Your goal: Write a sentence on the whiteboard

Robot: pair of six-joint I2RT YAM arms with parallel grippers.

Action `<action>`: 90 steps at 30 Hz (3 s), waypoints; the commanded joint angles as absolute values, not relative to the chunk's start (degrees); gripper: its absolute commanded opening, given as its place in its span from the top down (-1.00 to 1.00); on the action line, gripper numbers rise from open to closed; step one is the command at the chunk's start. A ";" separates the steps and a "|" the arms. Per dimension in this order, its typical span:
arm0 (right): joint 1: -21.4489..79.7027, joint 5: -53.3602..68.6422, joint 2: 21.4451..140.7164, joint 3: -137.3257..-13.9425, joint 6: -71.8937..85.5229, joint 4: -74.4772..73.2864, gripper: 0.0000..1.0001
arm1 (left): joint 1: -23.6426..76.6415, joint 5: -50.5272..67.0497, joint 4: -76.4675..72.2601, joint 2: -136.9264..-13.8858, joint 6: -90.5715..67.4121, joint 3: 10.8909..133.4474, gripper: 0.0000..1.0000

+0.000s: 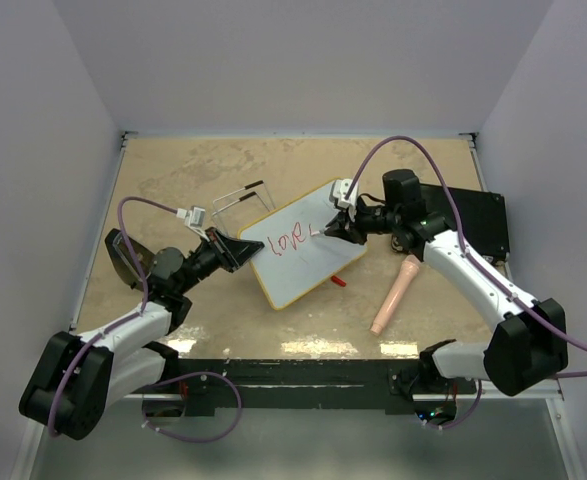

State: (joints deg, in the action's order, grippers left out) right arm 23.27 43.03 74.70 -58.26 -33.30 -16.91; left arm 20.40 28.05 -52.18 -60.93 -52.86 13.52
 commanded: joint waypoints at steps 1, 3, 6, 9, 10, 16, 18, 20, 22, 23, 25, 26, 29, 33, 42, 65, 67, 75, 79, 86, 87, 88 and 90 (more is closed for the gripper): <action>23.64 41.41 74.18 -60.56 -31.73 -14.34 1.00 | 20.74 30.14 -62.40 -60.55 -53.79 17.49 1.00; 23.56 40.70 74.09 -60.64 -30.41 -13.36 1.00 | 20.74 30.50 -62.32 -60.73 -53.79 17.40 1.00; 23.64 40.08 74.53 -61.08 -29.01 -11.78 1.00 | 20.74 31.02 -62.31 -60.91 -53.79 17.31 1.00; 23.55 38.32 74.71 -61.17 -27.25 -9.94 1.00 | 20.83 31.46 -62.49 -61.26 -53.70 17.31 1.00; 23.55 38.15 74.62 -61.17 -26.38 -9.58 1.00 | 20.74 31.55 -62.58 -61.43 -53.70 17.31 1.00; 23.55 34.98 74.79 -60.91 -25.83 -9.14 1.00 | 20.74 31.82 -62.67 -61.26 -53.79 17.31 1.00; 23.55 35.85 74.79 -60.91 -26.80 -10.80 1.00 | 20.74 31.47 -61.97 -61.00 -53.62 17.40 1.00; 23.47 35.86 74.71 -61.08 -29.08 -12.30 1.00 | 20.74 31.03 -61.09 -60.47 -53.26 17.40 1.00; 23.55 36.56 74.44 -60.91 -30.93 -13.88 1.00 | 20.57 30.50 -60.56 -59.94 -52.91 17.49 1.00; 23.47 36.82 74.44 -61.00 -31.63 -14.50 1.00 | 20.48 30.50 -60.30 -59.85 -52.82 17.58 1.00; 23.47 37.70 74.62 -61.08 -33.30 -16.17 1.00 | 20.04 30.59 -60.29 -59.77 -52.74 17.49 1.00; 23.47 37.88 74.62 -61.26 -33.83 -16.69 1.00 | 19.87 30.67 -60.38 -59.59 -52.73 17.58 1.00; 23.47 38.76 75.41 -61.87 -35.59 -18.98 1.00 | 19.42 30.94 -60.38 -59.50 -52.91 17.40 1.00; 23.47 39.64 76.46 -62.75 -36.91 -21.53 1.00 | 18.99 31.20 -60.38 -59.76 -52.82 17.58 1.00; 23.47 39.46 76.91 -63.11 -35.86 -20.22 1.00 | 18.90 32.17 -60.91 -60.38 -52.91 17.49 1.00; 23.47 33.31 76.47 -62.85 -27.68 -13.00 1.00 | 18.90 33.49 -61.09 -60.30 -52.65 16.96 1.00; 23.38 33.92 76.38 -62.75 -28.74 -13.88 1.00 | 18.81 33.05 -60.39 -59.94 -52.38 16.96 1.00; 23.29 36.47 76.55 -62.67 -33.39 -19.77 1.00 | 18.02 32.87 -59.50 -59.15 -51.86 17.31 1.00; 23.38 37.44 76.47 -62.05 -34.45 -21.00 1.00 | 17.75 33.05 -59.06 -58.97 -51.59 17.23 1.00; 22.94 39.54 74.54 -64.50 -34.10 -21.79 1.00 | 17.40 33.31 -58.98 -58.89 -51.33 17.05 1.00; 21.90 40.33 73.75 -65.03 -33.32 -21.80 1.00 | 17.32 33.31 -58.71 -58.80 -51.15 17.05 1.00; 21.36 41.12 72.70 -65.39 -32.70 -21.54 1.00 | 17.31 33.31 -58.01 -58.62 -50.89 17.05 1.00; 19.44 43.49 69.97 -65.39 -31.21 -20.31 1.00 | 17.40 33.40 -57.48 -58.19 -50.45 17.05 1.00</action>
